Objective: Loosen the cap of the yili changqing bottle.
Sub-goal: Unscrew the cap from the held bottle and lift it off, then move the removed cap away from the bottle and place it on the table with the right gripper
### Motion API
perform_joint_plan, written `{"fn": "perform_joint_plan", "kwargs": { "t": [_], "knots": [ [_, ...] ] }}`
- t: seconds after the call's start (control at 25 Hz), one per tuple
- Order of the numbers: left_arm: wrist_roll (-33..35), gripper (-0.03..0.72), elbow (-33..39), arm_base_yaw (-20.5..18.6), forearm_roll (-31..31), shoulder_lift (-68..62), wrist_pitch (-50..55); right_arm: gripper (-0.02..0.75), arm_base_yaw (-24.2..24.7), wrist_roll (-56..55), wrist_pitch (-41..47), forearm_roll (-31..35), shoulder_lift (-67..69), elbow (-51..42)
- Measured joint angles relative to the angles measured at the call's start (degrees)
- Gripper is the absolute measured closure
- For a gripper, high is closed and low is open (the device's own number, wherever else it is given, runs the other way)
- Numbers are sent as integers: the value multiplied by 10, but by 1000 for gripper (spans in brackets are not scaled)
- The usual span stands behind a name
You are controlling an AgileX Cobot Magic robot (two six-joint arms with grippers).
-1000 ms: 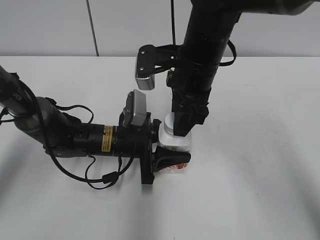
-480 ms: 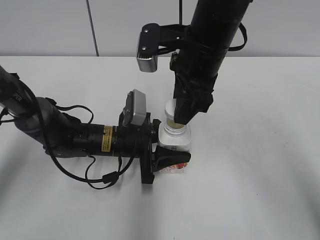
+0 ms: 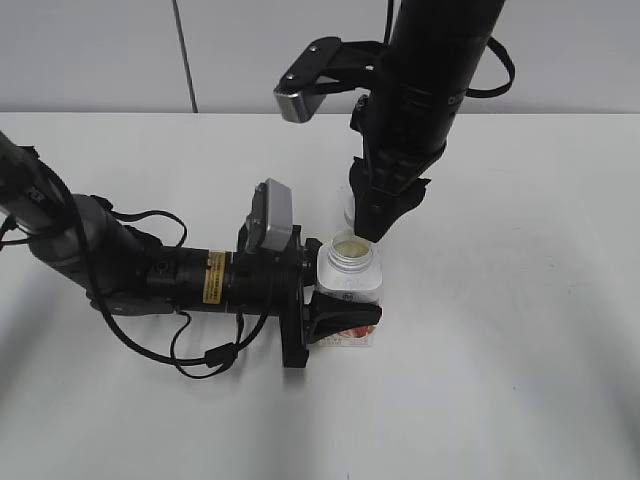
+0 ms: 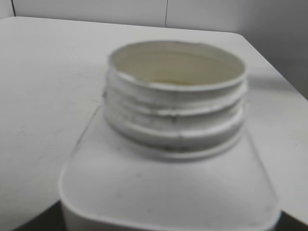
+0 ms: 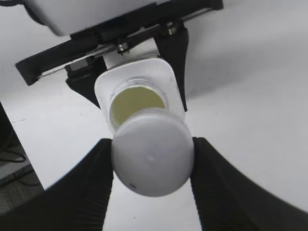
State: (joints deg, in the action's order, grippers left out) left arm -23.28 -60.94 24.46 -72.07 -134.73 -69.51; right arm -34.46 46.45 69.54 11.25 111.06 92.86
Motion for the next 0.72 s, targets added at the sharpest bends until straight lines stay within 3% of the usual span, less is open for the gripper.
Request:
{"fn": "perform_joint_plan", "kwargs": {
  "t": [0.24,0.52,0.72],
  "knots": [
    [0,309,0,0,0,0,0,344,34,-115,-1,-10,0,0],
    [0,309,0,0,0,0,0,345,130,-264,-34,-16,0,-3],
    [0,309,0,0,0,0,0,345,180,-325,-122,-15,-15,-69]
  ]
}}
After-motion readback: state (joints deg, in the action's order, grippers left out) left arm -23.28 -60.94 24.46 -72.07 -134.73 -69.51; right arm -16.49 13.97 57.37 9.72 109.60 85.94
